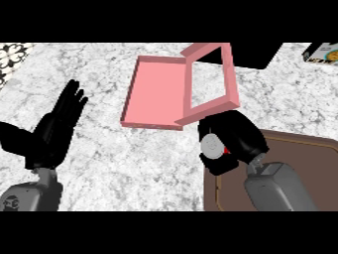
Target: Pick the can from the tray and place it in the cardboard box
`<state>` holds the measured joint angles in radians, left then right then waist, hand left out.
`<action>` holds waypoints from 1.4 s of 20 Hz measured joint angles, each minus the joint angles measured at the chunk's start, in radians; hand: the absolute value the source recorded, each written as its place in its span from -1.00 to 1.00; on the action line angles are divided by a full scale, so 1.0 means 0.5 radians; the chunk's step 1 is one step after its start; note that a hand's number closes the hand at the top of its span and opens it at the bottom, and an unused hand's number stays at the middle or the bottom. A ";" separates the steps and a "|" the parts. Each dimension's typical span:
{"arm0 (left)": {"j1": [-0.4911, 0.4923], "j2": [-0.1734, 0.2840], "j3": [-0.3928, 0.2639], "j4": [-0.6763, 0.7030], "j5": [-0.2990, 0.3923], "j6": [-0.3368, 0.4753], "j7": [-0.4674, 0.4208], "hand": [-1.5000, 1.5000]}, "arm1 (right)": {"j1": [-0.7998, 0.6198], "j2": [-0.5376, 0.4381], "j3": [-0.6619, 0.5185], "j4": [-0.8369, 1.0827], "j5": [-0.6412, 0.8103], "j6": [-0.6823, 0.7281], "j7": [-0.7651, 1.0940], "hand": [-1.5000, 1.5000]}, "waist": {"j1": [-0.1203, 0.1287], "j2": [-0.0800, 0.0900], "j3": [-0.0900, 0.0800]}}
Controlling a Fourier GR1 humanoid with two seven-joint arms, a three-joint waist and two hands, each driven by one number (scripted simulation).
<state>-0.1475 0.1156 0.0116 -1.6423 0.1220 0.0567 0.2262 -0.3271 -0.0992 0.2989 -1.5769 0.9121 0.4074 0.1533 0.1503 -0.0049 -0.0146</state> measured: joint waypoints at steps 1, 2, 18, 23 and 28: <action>-0.011 -0.003 -0.012 0.004 0.000 -0.007 0.003 0.00 | -0.046 0.043 0.082 -0.002 0.050 -0.028 0.066 1.00 | 0.015 -0.001 0.000; -0.018 -0.009 -0.022 0.010 0.000 -0.011 0.007 0.00 | -0.095 0.076 0.162 0.001 0.095 -0.057 0.134 1.00 | 0.032 -0.001 0.001; -0.132 -0.072 -0.105 0.093 -0.030 -0.005 0.037 0.00 | -0.827 0.196 0.884 0.010 0.239 -0.702 1.383 1.00 | 0.083 -0.001 0.017; -0.150 -0.072 -0.091 0.124 -0.045 0.015 0.027 0.00 | -1.101 0.192 0.917 0.059 0.280 -0.871 1.761 1.00 | 0.054 -0.002 0.015; -0.171 -0.067 -0.074 0.138 -0.049 0.024 0.019 0.00 | -1.353 0.179 0.887 0.214 0.235 -0.934 1.915 1.00 | 0.043 0.010 0.014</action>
<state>-0.2329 0.0823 -0.0252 -1.5731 0.0973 0.0687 0.2358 -1.0038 -0.0095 0.7421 -1.4701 1.0297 -0.0598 1.1108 0.1718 -0.0001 -0.0077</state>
